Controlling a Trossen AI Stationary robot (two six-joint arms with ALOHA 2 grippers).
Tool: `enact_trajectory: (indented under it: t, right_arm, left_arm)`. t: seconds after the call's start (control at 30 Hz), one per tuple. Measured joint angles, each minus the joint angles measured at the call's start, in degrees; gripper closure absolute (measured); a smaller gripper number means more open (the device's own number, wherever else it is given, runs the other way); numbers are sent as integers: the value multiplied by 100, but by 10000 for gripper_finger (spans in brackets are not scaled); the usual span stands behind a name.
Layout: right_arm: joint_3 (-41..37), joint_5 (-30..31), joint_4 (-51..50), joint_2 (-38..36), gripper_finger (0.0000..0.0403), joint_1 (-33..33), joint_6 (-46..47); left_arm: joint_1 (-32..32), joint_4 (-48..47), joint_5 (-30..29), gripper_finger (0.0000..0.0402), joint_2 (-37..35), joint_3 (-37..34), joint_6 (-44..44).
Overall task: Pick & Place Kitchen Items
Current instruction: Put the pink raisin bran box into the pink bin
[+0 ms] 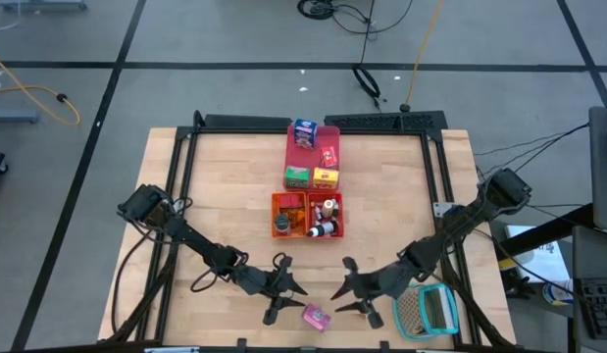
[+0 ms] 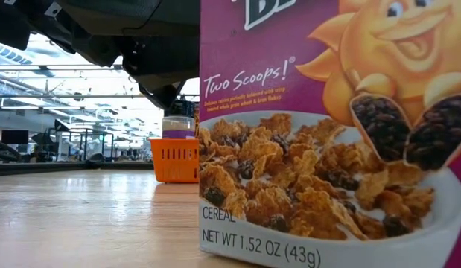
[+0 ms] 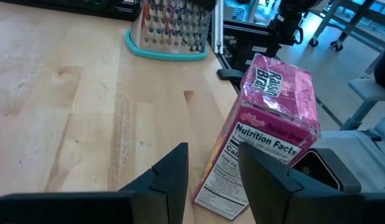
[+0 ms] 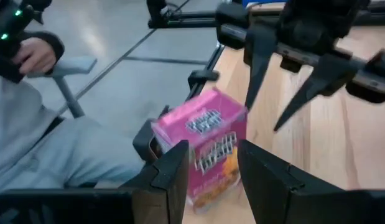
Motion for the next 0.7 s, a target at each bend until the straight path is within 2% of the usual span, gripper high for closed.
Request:
enact_trajectory:
  t: [0.1,0.47,0.7]
  right_arm:
    - [90,259,36,129,271,167,5]
    - [103,216,442,885,271,273,444]
    - [103,214,572,911,271,309,709]
  left_arm:
    - [0,-17,-2,261,0,0,-20]
    - [57,-14,-7,261,-2,0,4]
    - [58,-34,-7,261,-2,0,4]
